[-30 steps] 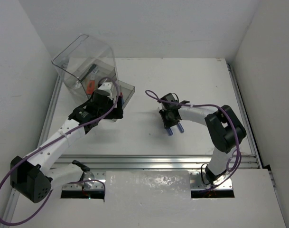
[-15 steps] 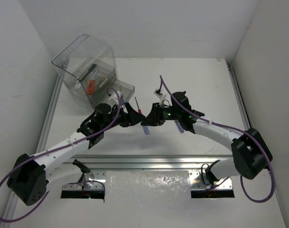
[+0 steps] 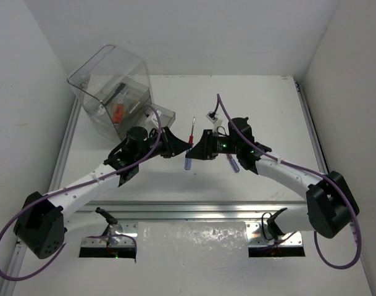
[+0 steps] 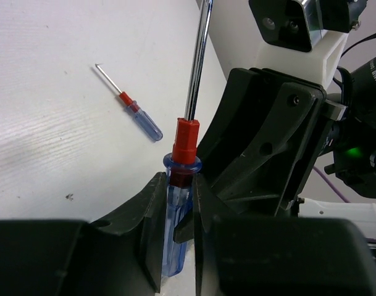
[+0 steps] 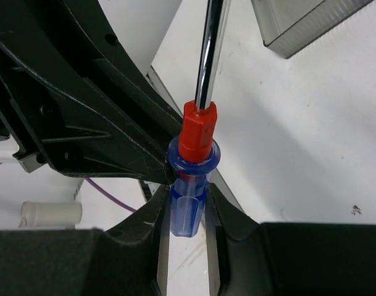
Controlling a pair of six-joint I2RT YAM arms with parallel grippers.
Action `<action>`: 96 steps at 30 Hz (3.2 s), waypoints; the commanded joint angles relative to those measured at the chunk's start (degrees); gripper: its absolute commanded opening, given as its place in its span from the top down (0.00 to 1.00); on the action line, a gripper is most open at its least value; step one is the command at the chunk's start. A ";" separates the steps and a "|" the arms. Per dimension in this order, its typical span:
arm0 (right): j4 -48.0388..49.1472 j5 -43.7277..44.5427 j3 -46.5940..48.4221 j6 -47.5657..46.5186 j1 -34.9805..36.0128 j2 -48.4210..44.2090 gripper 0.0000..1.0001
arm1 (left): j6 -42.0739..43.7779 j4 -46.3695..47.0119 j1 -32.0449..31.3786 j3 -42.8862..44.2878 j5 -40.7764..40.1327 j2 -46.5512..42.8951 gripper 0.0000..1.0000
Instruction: Sort the tools into containers
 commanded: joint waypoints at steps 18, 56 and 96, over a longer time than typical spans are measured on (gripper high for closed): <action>1.96 -8.88 4.00 -3.72 1.53 -3.40 0.77 | 4.89 -6.17 -0.87 8.79 -3.04 3.52 1.00; -44.10 42.64 18.23 -32.99 -9.11 25.33 0.54 | 22.66 -33.49 2.47 32.38 -20.93 11.10 0.04; -22.82 15.92 -3.56 -13.91 -6.91 -16.76 0.01 | 27.57 -45.84 6.32 44.72 -45.69 32.38 1.00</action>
